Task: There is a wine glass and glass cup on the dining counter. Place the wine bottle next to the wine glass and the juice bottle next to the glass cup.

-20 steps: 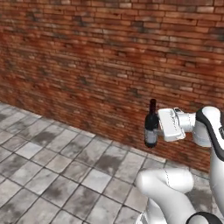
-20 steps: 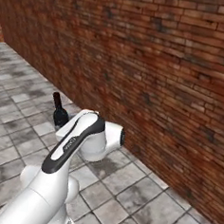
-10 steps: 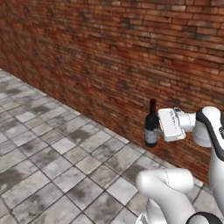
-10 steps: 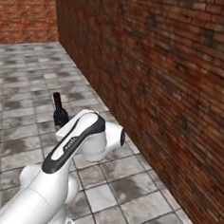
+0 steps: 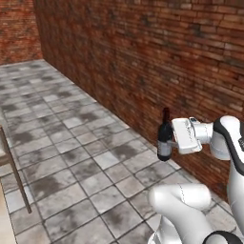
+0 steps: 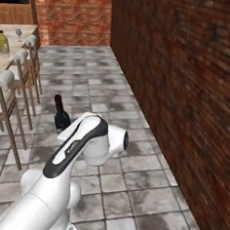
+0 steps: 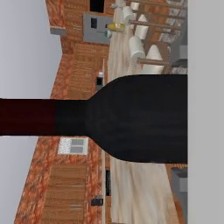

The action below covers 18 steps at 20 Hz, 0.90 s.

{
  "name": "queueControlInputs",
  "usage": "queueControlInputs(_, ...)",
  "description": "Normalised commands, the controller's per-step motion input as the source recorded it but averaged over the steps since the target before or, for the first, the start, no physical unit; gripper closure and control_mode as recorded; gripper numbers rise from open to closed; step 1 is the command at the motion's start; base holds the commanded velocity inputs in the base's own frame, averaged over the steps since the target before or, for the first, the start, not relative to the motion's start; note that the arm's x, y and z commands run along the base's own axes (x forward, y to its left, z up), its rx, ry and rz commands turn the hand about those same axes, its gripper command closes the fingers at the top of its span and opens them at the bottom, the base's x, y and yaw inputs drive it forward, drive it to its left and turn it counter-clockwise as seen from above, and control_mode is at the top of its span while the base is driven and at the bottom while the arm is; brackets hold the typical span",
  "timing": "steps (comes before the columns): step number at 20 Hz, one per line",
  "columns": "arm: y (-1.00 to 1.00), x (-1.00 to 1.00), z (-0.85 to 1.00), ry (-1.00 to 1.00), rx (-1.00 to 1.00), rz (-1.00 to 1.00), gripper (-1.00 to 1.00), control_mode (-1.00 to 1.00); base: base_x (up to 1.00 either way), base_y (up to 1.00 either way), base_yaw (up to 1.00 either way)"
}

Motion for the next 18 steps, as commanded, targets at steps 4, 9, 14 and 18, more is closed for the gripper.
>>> queueControlInputs(4,0.00,0.00,0.00,0.00,0.00,0.00,1.00,1.00,0.81,0.00,0.35)
queueControlInputs(9,0.00,0.00,0.00,0.00,0.00,0.00,1.00,1.00,0.91,0.00,0.16)
queueControlInputs(14,0.00,0.00,0.00,0.00,0.00,0.00,1.00,1.00,0.93,0.00,0.11)
queueControlInputs(18,0.00,0.00,0.00,0.00,0.00,0.00,1.00,1.00,0.94,0.00,0.06)
